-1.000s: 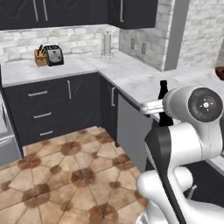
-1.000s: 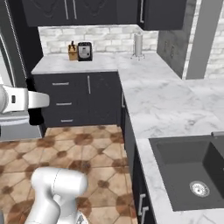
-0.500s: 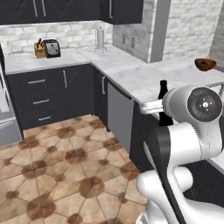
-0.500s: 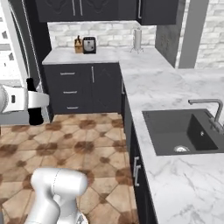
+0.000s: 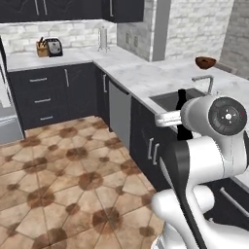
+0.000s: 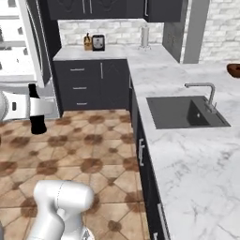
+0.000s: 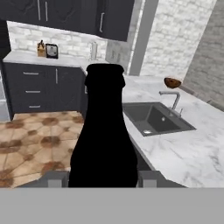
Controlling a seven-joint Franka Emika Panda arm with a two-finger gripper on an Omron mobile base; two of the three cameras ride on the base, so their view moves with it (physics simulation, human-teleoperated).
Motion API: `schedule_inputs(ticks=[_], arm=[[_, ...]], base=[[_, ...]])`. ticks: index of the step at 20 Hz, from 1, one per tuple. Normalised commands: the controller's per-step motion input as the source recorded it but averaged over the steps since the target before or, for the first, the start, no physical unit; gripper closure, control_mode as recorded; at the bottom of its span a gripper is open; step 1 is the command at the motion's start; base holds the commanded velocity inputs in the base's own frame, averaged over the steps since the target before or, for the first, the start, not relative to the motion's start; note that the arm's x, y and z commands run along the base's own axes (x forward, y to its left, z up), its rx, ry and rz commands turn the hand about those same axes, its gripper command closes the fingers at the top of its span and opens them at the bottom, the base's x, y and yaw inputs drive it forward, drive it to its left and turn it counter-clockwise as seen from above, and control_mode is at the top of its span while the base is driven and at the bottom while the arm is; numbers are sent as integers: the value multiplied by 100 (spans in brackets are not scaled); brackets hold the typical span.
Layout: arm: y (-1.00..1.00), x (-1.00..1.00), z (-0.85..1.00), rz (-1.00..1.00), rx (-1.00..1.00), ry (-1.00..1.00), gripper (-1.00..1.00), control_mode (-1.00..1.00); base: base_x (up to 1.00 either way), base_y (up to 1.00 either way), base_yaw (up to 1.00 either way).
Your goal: Open the fridge, grab two sodas, and place both sodas inside the bowl with ice on the dining counter.
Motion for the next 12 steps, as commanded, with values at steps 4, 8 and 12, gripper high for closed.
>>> schedule_inputs(ticks=[4, 8, 12], arm=[[0, 0, 0, 0, 0, 0, 100, 100], [0, 0, 0, 0, 0, 0, 100, 100], [0, 0, 0, 0, 0, 0, 100, 100]], base=[[-100, -6, 0], [-100, -8, 0], [-100, -14, 0]])
